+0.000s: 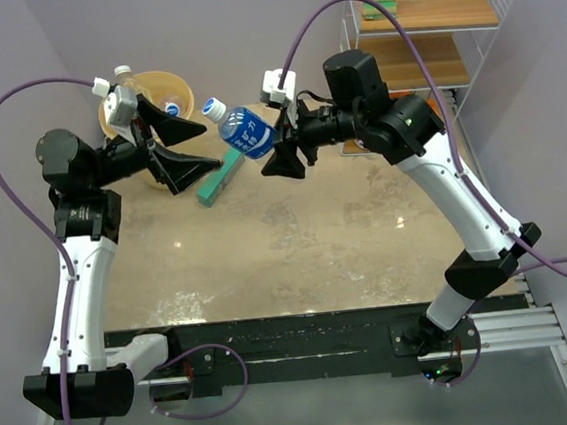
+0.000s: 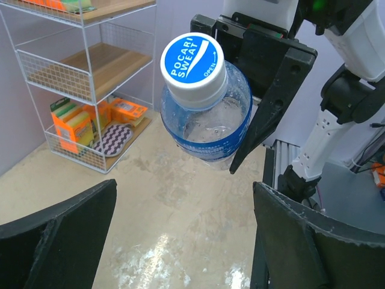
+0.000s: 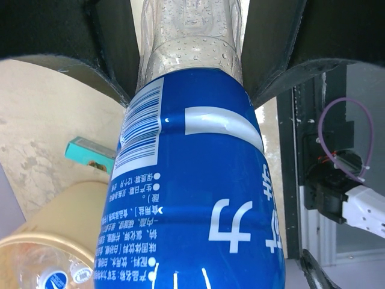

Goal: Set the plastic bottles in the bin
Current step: Pick up the plastic bottle at the center of the board.

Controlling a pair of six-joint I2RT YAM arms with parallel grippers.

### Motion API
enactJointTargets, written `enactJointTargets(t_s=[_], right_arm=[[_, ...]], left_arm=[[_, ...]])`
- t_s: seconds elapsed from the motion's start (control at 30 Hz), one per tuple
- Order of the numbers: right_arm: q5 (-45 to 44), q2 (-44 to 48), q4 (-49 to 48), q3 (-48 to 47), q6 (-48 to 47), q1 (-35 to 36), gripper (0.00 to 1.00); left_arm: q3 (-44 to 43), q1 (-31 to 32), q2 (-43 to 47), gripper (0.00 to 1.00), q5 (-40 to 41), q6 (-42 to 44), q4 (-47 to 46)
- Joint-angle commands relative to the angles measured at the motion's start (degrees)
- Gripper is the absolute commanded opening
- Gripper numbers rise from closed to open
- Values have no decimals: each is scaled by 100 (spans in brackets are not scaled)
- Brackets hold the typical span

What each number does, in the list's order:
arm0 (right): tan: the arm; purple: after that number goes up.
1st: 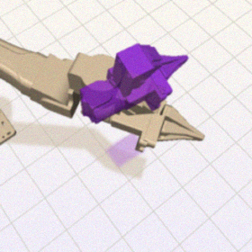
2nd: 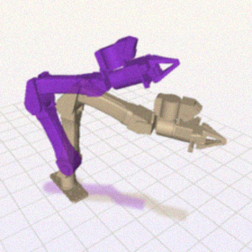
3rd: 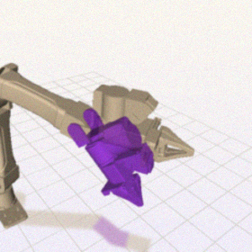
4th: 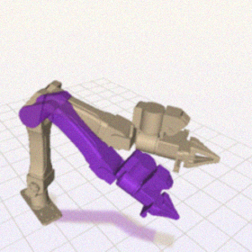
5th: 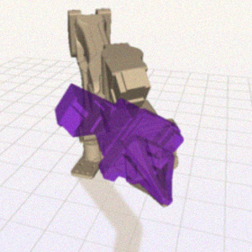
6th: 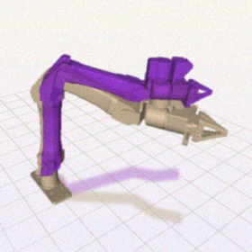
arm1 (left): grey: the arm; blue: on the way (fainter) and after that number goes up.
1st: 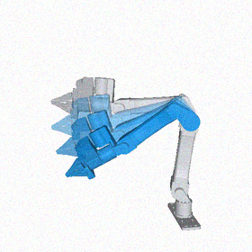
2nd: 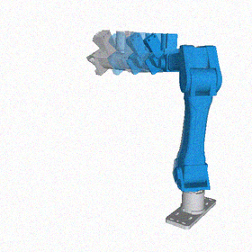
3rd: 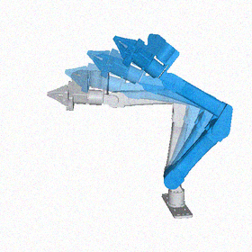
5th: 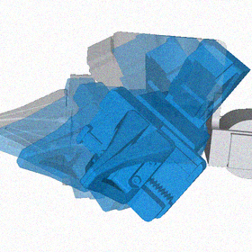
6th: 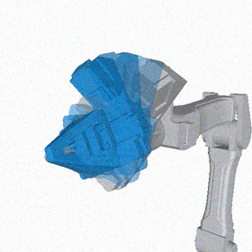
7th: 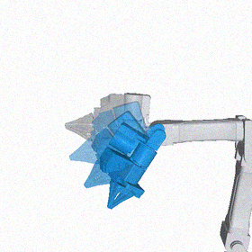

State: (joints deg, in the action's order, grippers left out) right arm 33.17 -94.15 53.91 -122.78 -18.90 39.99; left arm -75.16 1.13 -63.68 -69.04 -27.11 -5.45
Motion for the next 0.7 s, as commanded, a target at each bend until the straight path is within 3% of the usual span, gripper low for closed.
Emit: enactJointTargets(t_s=[0.0, 0.17, 0.4, 0.67], right_arm=[[497, -51, 23, -308, 105, -26, 32], [699, -86, 41, -334, 105, -26, 33], [831, -86, 41, -343, 97, -26, 34], [972, -77, 41, -264, 88, -35, 35]], left_arm=[[272, -25, 110, 99, -189, -846, -1287], [414, 159, -30, 99, -207, -1683, -2152], [388, 739, -197, 99, 109, -1754, -2425], [168, 942, -461, 99, 276, -1753, -2504]])
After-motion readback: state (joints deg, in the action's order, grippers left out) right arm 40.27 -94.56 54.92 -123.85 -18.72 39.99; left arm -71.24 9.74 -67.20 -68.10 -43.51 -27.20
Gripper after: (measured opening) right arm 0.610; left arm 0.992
